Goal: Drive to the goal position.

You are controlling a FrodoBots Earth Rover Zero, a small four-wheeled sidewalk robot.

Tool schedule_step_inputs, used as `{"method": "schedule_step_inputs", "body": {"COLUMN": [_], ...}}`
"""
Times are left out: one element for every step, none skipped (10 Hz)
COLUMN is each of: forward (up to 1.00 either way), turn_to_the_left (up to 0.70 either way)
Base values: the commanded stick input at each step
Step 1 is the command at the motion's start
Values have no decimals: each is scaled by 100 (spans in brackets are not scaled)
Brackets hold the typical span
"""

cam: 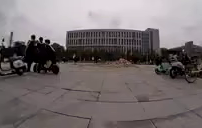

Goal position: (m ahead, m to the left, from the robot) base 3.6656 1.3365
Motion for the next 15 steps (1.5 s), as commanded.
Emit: {"method": "schedule_step_inputs", "body": {"forward": [0,0,0,0,0,0,17,52,60,60,60,60,60,60,60], "turn_to_the_left": [0,0,0,0,0,0,0,1,1,1,1,1,1,1,1]}}
